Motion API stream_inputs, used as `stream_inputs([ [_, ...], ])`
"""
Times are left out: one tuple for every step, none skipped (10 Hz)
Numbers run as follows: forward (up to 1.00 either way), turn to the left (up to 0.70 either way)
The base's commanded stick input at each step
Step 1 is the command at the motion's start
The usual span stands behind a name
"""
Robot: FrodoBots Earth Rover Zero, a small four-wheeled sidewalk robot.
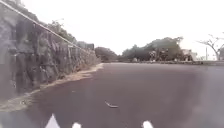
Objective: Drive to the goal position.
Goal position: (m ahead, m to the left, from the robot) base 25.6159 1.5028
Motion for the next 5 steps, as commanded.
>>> stream_inputs([
  [0.85, 0.34],
  [0.85, 0.34],
  [0.85, 0.34],
  [0.85, 0.34],
  [0.85, 0.34],
])
